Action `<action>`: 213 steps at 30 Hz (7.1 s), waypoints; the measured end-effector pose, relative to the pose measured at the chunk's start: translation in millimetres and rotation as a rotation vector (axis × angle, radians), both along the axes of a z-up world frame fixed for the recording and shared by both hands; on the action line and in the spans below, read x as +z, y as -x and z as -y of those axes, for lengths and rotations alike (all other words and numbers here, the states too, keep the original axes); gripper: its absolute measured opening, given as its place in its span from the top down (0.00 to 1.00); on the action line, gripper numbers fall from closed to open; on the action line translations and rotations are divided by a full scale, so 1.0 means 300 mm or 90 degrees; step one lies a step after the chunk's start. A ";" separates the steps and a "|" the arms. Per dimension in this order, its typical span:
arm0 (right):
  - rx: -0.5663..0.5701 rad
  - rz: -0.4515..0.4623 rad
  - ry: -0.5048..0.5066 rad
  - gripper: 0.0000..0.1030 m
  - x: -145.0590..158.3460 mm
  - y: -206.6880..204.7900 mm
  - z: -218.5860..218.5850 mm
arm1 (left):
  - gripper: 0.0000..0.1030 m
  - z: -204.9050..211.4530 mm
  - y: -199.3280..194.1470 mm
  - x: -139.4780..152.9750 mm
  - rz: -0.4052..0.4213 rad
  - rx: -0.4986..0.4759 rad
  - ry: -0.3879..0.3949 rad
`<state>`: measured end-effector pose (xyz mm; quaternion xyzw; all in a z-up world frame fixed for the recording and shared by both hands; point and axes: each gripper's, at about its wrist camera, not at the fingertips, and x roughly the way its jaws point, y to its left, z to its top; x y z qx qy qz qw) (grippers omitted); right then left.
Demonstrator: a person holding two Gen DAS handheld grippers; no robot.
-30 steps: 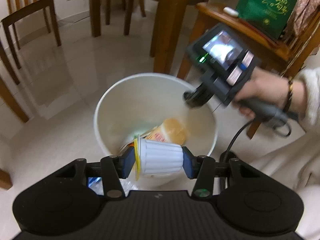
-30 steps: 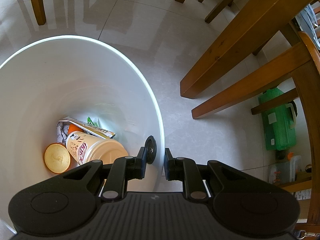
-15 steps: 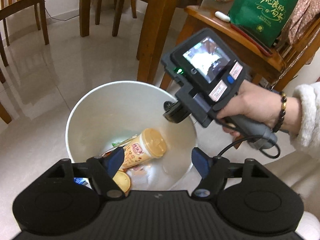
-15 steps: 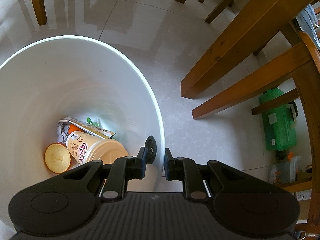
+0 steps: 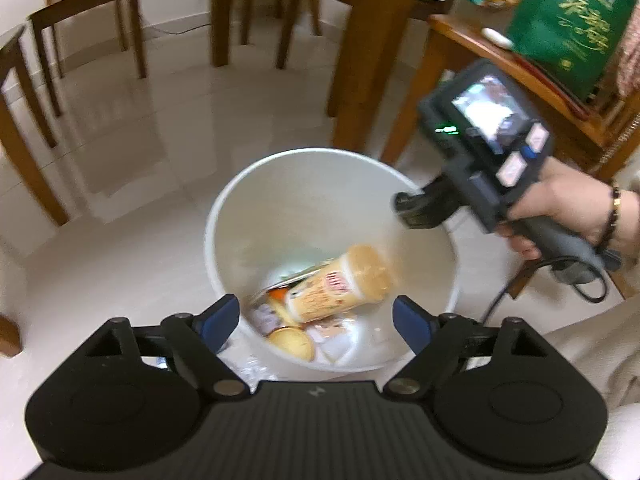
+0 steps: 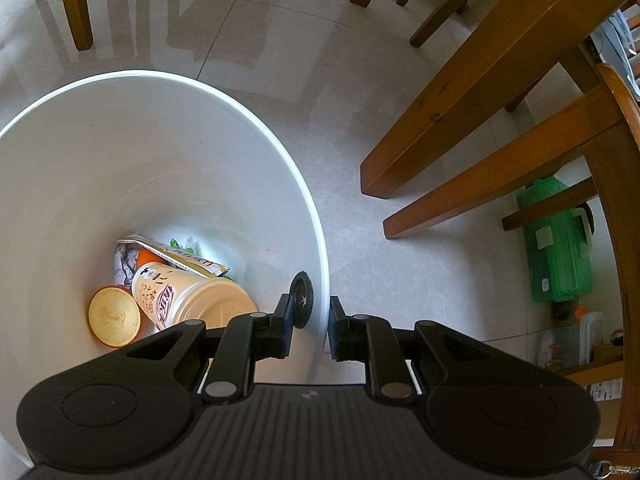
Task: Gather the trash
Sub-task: 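Move the left gripper back to the orange-and-white yogurt carton, then close the left gripper on the orange-and-white yogurt carton, then carry the carton over the bin and open the left gripper, then move the left gripper back to the crumpled clear plastic wrap, then grasp the clear plastic wrap with the left gripper, then carry the plastic wrap over the bin and open the left gripper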
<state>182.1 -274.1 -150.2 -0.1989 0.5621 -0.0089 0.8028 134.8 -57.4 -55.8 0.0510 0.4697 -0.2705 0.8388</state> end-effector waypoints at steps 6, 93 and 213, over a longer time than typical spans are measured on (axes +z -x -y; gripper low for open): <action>0.001 0.000 0.001 0.80 0.001 0.001 0.001 | 0.19 -0.111 -0.019 -0.078 -0.029 0.086 -0.022; 0.004 0.009 0.018 0.79 -0.001 0.005 -0.001 | 0.70 -0.117 -0.127 0.132 -0.018 0.104 0.046; 0.013 0.006 0.011 0.77 -0.008 0.009 -0.002 | 0.57 -0.137 0.050 -0.159 -0.120 0.142 -0.121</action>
